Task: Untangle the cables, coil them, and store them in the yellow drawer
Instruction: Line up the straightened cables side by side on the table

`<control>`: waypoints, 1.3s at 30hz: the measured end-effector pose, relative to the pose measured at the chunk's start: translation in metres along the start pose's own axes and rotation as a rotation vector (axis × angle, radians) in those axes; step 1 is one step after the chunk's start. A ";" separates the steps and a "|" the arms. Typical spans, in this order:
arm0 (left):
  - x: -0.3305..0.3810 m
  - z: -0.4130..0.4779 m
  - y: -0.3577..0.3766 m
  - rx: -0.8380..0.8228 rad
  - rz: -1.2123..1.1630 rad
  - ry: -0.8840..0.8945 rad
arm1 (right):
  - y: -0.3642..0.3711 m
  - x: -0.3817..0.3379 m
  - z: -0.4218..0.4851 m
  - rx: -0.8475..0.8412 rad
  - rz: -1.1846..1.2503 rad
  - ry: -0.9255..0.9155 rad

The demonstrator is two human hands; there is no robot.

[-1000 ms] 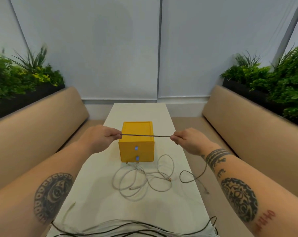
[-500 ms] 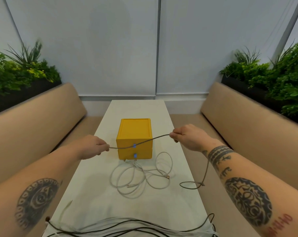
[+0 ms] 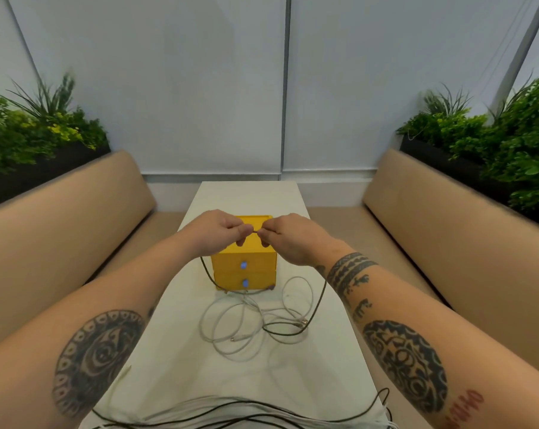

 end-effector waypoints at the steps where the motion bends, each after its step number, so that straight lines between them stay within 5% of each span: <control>1: -0.003 0.001 -0.004 -0.003 0.064 0.003 | 0.001 0.003 -0.001 -0.014 0.031 0.006; 7: -0.019 -0.007 -0.010 -0.055 0.378 -0.022 | 0.017 0.041 -0.010 -0.082 -0.028 0.099; 22: -0.064 -0.039 -0.008 -0.064 0.566 -0.082 | 0.046 0.166 -0.049 -0.152 -0.097 0.423; 34: -0.101 -0.086 0.031 -0.222 0.420 -0.190 | 0.157 0.256 -0.137 -0.404 0.056 0.646; 39: -0.153 -0.139 0.026 -0.266 0.193 -0.412 | 0.185 0.259 -0.153 -0.499 0.040 0.653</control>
Point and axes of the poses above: each hand's wrist, its own z-axis towards the middle knuckle, its own y-axis out of the palm, x = y × z, the point moved 9 cm from there along z, towards the middle knuckle, and after that the axes turned 12 degrees about y, right-handed, at the moved point
